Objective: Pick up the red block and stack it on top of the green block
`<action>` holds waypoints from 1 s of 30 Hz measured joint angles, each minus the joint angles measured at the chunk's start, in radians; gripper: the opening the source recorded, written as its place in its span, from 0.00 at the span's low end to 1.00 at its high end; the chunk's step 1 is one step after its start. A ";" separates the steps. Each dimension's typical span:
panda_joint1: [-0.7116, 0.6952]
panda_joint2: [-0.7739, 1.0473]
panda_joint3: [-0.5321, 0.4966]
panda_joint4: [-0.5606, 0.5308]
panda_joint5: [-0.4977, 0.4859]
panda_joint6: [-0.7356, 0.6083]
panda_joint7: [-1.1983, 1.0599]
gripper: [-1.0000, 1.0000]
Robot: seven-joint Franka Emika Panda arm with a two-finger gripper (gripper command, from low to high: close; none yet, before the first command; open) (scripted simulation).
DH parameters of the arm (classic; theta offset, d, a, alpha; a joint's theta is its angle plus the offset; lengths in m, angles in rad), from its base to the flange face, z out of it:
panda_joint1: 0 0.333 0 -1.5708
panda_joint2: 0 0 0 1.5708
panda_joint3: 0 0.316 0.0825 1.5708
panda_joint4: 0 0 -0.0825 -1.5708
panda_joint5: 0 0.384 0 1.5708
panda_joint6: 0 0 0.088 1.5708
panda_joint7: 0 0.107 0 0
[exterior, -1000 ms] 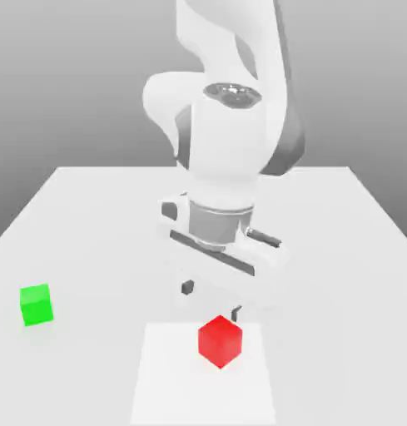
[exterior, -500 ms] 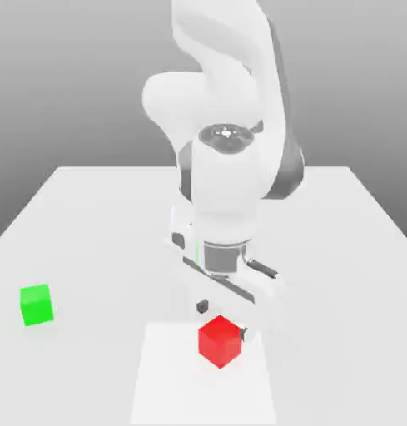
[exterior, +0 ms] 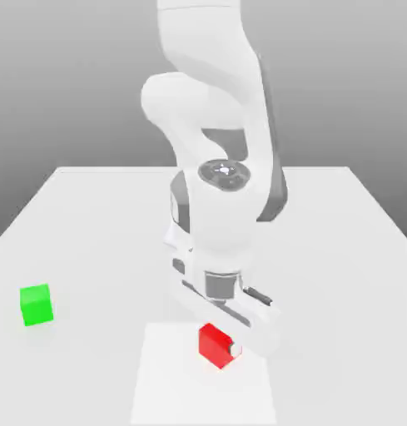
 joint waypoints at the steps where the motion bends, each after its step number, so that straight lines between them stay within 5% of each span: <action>1: -0.005 -0.004 0.006 0.000 0.004 -0.004 -0.003 0.00; 21: -0.087 -0.246 0.157 -0.030 0.282 -0.200 -0.203 0.00; 25: -0.094 -0.267 0.123 -0.039 0.291 -0.222 -0.173 0.00; 30: -0.301 -0.281 0.020 -0.013 0.285 -0.263 0.014 0.00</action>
